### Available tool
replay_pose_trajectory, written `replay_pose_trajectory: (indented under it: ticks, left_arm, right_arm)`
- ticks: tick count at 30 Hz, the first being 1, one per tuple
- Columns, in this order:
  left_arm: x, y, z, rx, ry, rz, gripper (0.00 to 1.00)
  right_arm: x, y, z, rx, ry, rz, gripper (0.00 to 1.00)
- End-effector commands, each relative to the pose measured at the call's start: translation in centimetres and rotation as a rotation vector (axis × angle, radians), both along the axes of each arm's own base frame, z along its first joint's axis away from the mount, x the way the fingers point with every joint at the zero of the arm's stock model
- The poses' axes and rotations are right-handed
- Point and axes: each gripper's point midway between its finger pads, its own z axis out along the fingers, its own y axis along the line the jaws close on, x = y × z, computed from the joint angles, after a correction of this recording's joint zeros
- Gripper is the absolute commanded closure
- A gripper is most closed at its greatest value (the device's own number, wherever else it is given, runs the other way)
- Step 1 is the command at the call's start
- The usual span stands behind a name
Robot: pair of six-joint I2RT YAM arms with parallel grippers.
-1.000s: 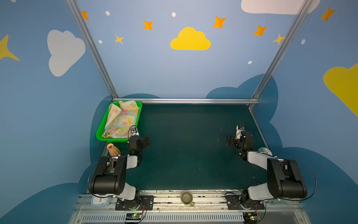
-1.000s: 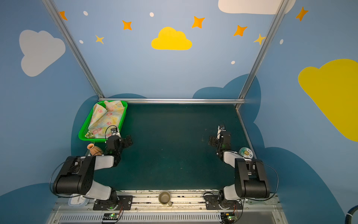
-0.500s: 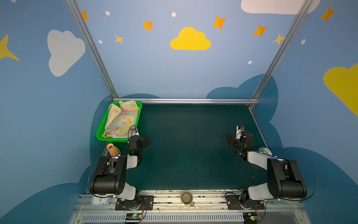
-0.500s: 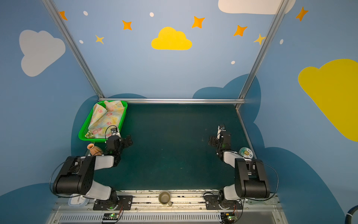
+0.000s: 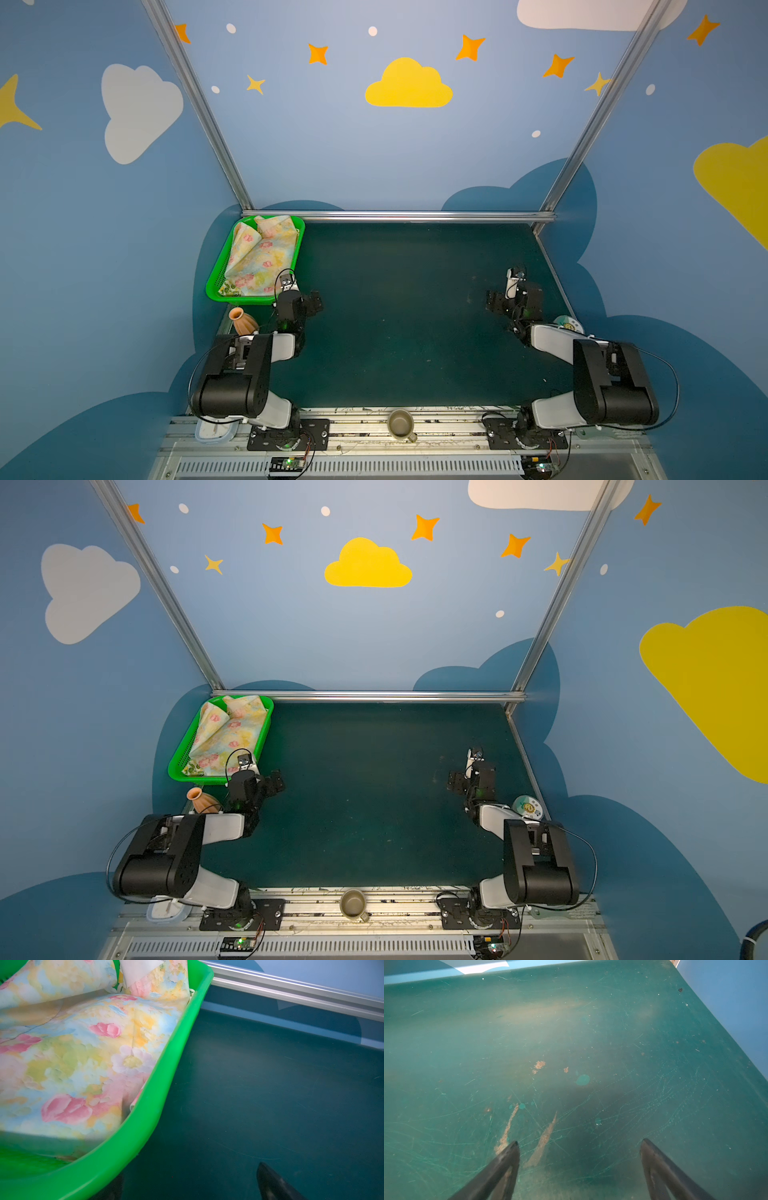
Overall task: Fold and stack skirts
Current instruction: Pick up the skirt from the basket.
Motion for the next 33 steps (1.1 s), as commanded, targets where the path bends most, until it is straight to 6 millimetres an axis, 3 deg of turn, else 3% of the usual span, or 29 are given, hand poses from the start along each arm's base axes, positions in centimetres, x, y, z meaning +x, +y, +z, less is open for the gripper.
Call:
replay_pose_trajectory:
  ticks: [1, 6, 10, 12, 14, 18, 25, 29, 33]
  left_arm:
    - [0.7, 0.2, 0.8, 0.013, -0.025, 0.004, 0.01]
    - [0.7, 0.3, 0.7, 0.012, -0.022, 0.006, 0.01]
    - [1.0, 0.2, 1.3, 0.003, -0.037, 0.004, 0.01]
    - [1.9, -0.3, 3.0, 0.009, 0.004, -0.032, 0.1]
    - [2.3, -0.1, 4.5, -0.003, 0.093, -0.012, 0.2]
    - [3.1, -0.8, 8.0, -0.129, 0.078, 0.012, 0.22]
    - [3.7, -2.3, 12.6, -0.318, 0.039, 0.01, 0.22]
    - [3.9, -0.8, 14.4, -0.333, 0.076, 0.107, 0.22]
    - [4.0, 3.5, 14.5, -0.382, 0.142, 0.272, 0.21]
  right_arm:
    - [0.7, 0.2, 0.6, -0.002, -0.022, 0.008, 0.11]
    - [0.7, 0.2, 0.6, -0.002, -0.022, 0.009, 0.12]
    - [1.1, 1.3, 1.9, -0.015, -0.035, 0.091, 0.21]
    - [1.6, 2.4, 3.0, -0.034, 0.007, 0.161, 0.31]
    - [2.5, 2.0, 4.8, -0.008, 0.064, 0.093, 0.35]
    - [3.0, 3.0, 6.1, 0.046, 0.157, 0.044, 0.37]
    - [3.4, 8.2, 7.5, 0.073, 0.202, 0.17, 0.41]
    - [3.4, 10.3, 8.7, 0.16, 0.221, 0.213, 0.4]
    - [3.7, 12.8, 10.0, 0.237, 0.224, 0.294, 0.4]
